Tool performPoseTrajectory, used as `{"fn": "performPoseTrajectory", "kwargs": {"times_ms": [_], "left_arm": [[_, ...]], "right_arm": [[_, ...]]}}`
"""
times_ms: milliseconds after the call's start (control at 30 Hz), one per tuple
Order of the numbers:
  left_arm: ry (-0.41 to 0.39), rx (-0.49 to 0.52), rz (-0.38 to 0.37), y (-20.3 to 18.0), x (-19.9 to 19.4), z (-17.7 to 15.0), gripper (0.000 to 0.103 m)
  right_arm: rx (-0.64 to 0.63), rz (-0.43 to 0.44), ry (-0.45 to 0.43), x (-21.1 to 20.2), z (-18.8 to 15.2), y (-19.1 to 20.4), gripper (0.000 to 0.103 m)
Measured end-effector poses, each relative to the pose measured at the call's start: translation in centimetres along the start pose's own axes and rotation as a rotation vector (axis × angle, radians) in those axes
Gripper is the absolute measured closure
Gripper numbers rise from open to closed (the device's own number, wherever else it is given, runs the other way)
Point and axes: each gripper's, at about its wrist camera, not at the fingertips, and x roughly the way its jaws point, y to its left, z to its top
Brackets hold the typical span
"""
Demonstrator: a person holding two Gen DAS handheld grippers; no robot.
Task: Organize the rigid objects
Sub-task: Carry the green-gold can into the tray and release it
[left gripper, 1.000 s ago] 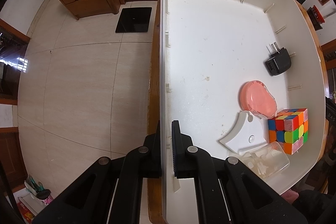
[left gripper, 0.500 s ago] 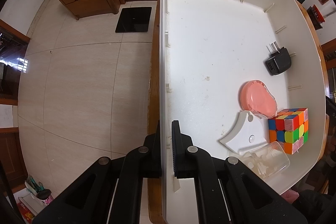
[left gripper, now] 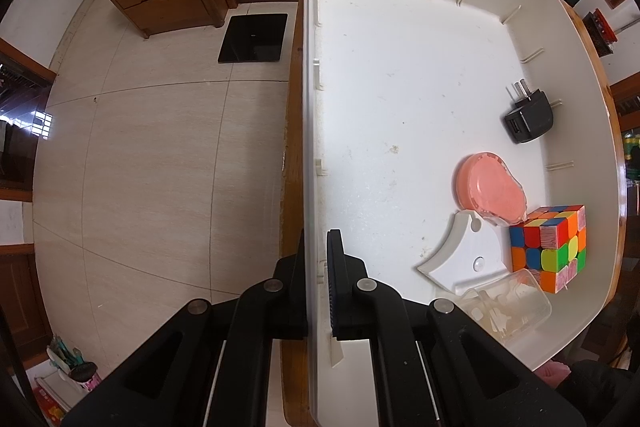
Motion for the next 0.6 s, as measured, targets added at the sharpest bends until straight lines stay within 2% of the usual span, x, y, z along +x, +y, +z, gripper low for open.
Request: {"fn": "performPoseTrajectory", "kwargs": {"times_ms": [133, 267, 600], "left_arm": [[-0.002, -0.001, -0.001, 0.0, -0.1, -0.1, 0.098], [-0.004, -0.001, -0.001, -0.3, 0.1, -0.2, 0.098], [-0.004, -0.001, -0.002, -0.2, 0.1, -0.2, 0.098]], "right_arm": [[-0.026, 0.062, -0.049, -0.6, 0.2, 1.7, 0.071], [-0.045, 0.118, -0.056, -0.4, -0.1, 3.1, 0.071], [-0.16, 0.211, -0.003, 0.7, -1.3, 8.0, 0.071]]}}
